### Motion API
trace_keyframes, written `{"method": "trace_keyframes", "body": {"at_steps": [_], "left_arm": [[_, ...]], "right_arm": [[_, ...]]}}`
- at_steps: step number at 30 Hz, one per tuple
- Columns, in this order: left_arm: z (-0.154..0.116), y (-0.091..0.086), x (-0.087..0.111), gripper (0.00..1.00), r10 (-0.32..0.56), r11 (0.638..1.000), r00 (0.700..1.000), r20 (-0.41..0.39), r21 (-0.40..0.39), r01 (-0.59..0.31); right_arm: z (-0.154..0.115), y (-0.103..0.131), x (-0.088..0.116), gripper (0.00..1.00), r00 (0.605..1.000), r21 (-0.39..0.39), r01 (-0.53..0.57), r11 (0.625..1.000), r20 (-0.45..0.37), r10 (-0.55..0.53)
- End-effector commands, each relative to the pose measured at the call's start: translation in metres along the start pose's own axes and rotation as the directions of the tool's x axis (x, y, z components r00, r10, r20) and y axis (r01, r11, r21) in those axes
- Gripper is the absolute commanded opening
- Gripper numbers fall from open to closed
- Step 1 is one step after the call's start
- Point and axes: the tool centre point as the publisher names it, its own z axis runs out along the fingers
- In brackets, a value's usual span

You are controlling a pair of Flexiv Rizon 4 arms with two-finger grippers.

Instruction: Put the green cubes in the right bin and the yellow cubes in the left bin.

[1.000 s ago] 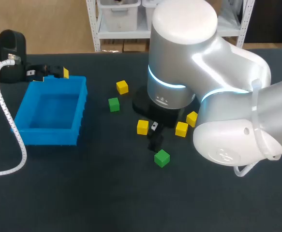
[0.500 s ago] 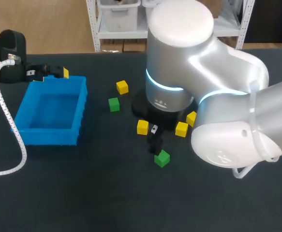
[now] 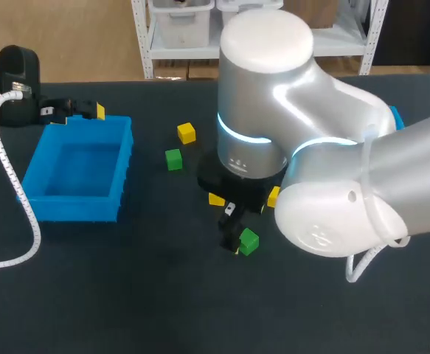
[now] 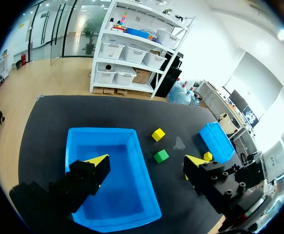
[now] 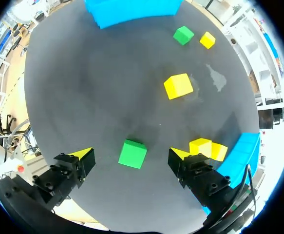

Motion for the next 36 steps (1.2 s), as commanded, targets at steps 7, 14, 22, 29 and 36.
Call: {"method": "trace_keyframes", "body": {"at_steps": [7,14,22,29,36], "left_arm": [[0.0,0.003,0.001,1.0,0.003,1.0,1.0,0.006,0.013,-0.003],[0.0,0.003,0.001,1.0,0.003,1.0,1.0,0.006,0.013,-0.003],[0.0,0.003,0.001,1.0,0.003,1.0,1.0,0.006,0.013,-0.003],[0.0,0.003,0.001,1.0,0.003,1.0,1.0,0.006,0.013,-0.003],[0.0,0.003,0.001,1.0,0.003,1.0,1.0,0.006,0.013,-0.003]], "right_arm": [[0.024,0.004,0.001,1.0,1.0,0.012,-0.015,1.0,-0.009,0.015],[0.032,0.001,0.005,1.0,0.999,0.013,-0.032,0.999,-0.023,0.033],[0.037,-0.001,0.008,0.15,0.998,0.033,-0.045,0.998,-0.043,0.047],[0.036,-0.003,0.007,0.0,0.997,0.048,-0.046,0.998,-0.054,0.049],[0.013,-0.019,-0.001,0.0,0.999,0.094,-0.033,0.995,-0.02,0.034]]}}
